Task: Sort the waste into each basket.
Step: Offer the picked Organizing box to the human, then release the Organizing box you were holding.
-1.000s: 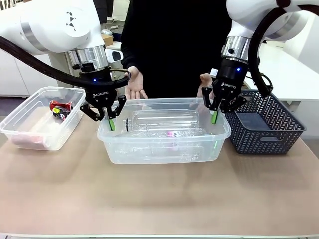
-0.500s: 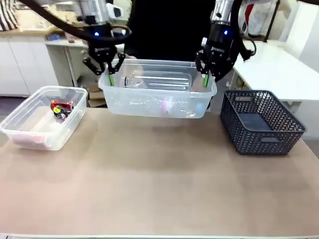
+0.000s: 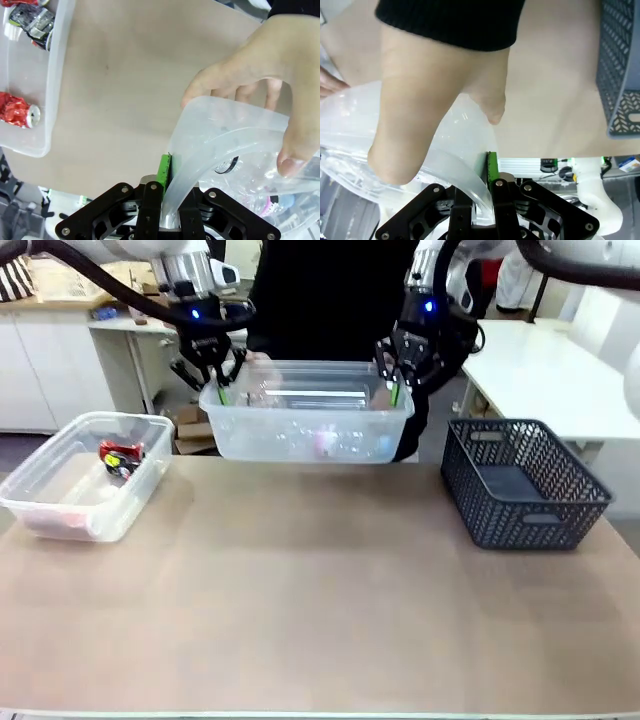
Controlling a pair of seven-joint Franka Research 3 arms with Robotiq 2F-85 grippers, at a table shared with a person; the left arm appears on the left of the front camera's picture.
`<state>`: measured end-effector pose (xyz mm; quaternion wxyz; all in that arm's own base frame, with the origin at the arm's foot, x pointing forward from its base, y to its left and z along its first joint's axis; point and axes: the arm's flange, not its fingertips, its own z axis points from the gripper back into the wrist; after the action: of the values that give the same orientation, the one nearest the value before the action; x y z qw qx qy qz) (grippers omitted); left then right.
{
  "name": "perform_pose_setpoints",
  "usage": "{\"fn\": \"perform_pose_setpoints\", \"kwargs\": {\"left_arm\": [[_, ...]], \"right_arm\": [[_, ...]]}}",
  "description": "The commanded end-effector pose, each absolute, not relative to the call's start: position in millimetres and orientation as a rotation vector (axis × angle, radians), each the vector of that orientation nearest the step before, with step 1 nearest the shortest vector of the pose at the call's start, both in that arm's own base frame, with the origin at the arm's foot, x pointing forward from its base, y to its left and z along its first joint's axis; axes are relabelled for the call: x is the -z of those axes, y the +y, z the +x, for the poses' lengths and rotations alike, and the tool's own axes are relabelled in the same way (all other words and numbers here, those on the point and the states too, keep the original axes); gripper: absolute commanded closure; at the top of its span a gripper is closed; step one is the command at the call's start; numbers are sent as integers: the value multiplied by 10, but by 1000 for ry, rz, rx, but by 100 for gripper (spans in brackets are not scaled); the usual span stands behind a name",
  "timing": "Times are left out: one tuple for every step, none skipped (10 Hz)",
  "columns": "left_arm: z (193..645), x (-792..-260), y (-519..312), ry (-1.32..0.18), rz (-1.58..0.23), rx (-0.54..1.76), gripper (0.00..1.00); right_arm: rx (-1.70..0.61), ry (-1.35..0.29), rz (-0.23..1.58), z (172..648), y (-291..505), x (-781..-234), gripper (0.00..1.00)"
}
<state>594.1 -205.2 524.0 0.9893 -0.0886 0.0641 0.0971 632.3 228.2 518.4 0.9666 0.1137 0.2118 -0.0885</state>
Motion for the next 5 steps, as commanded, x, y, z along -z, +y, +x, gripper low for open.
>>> {"fn": "perform_pose_setpoints", "kwargs": {"left_arm": [[5899,-5323,-2074,110,-161,-185,96],[5899,-5323,-2074,110,-161,-185,96],[5899,-5323,-2074,110,-161,-185,96],[5899,-5323,-2074,110,-161,-185,96],[5899,-5323,-2074,110,-161,-185,96]], "right_arm": [[168,417,224,6273,2298,-5262,95],[168,417,224,6273,2298,-5262,95],[168,417,224,6273,2298,-5262,95],[168,417,224,6273,2298,-5262,95],[168,417,224,6273,2298,-5262,95]]}}
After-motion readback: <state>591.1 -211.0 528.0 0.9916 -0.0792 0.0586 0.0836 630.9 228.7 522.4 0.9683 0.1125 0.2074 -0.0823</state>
